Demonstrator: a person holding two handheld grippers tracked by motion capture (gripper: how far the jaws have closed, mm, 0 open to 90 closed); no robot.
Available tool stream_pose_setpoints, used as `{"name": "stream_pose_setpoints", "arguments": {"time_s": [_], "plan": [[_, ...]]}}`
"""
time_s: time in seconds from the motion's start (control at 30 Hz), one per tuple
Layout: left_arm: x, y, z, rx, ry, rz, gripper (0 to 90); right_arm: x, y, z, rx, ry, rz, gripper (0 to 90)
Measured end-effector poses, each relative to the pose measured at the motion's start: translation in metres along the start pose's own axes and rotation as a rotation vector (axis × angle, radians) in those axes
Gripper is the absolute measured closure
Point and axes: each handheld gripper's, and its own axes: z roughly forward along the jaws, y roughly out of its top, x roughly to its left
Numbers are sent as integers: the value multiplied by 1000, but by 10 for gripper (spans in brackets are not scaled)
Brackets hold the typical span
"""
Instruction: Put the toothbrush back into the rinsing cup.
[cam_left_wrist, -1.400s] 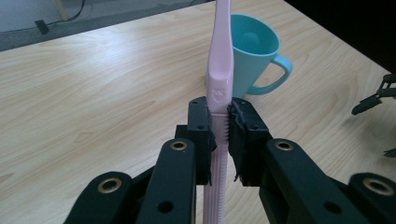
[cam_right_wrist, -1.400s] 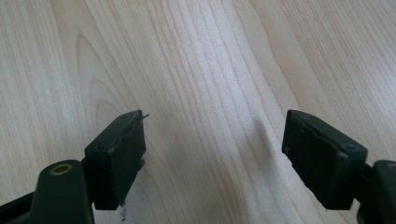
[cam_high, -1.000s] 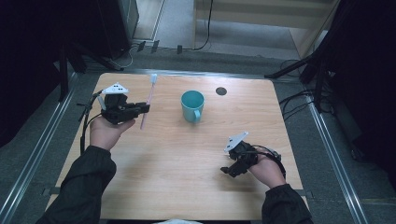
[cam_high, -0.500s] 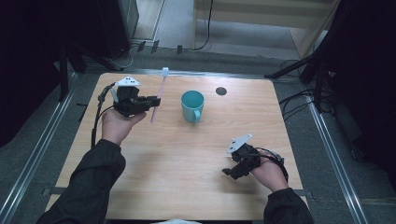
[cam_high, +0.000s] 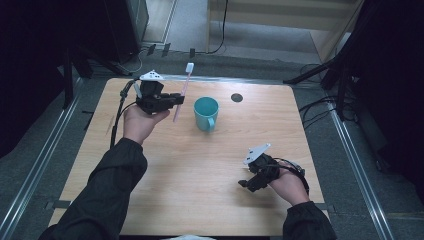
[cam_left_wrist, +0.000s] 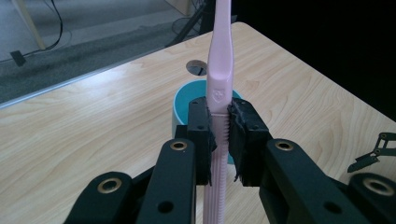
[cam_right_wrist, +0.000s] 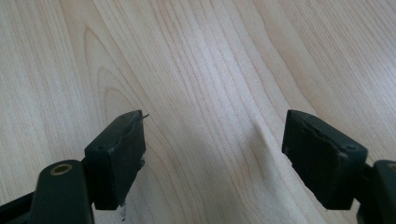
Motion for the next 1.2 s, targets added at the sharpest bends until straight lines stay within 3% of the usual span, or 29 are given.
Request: {"name": "stream_pose_setpoints", "arguments": {"time_s": [0.57, 1.2], "plan": [[-12, 30, 36, -2, -22, 18, 789, 0, -1, -1, -3, 0, 3, 213], [-15, 40, 77, 14, -14, 26, 789, 0, -1, -1, -4, 0, -6, 213]]}}
